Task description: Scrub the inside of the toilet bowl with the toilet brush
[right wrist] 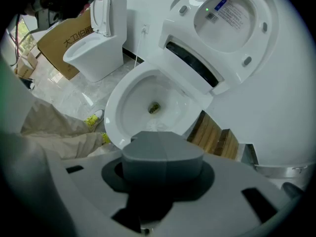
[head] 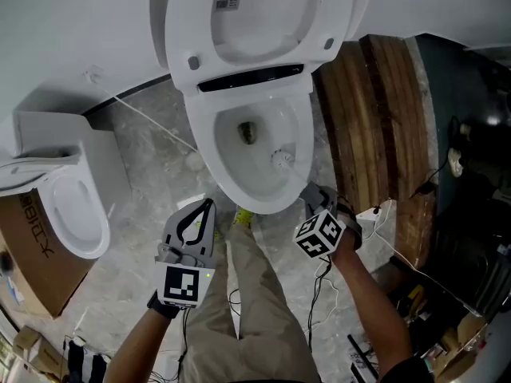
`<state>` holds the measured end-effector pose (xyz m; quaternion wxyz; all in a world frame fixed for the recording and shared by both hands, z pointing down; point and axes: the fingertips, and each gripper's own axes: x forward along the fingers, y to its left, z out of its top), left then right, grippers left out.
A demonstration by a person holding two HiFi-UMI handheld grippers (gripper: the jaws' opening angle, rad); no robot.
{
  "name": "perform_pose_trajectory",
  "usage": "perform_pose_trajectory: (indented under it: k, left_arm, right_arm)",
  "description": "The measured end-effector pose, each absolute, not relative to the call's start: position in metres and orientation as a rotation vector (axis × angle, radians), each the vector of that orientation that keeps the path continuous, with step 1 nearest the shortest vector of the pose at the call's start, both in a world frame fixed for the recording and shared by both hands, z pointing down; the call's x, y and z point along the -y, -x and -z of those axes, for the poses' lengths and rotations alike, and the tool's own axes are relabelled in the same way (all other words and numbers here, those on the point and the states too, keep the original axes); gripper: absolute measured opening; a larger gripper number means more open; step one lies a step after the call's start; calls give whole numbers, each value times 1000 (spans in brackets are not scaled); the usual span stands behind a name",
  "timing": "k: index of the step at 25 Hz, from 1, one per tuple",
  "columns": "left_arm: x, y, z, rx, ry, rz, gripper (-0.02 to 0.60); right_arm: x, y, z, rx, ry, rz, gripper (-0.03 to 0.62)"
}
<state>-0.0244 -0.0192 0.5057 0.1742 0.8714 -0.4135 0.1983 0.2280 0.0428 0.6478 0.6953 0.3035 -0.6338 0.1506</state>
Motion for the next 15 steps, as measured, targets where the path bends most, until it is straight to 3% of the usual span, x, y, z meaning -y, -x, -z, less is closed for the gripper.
perform_pose_trajectory:
  k: [15]
  left_arm:
    - [16, 15, -506, 1114, -2537, -566, 11]
  right_arm:
    - [-68, -204, -638, 1395, -602, -393, 152]
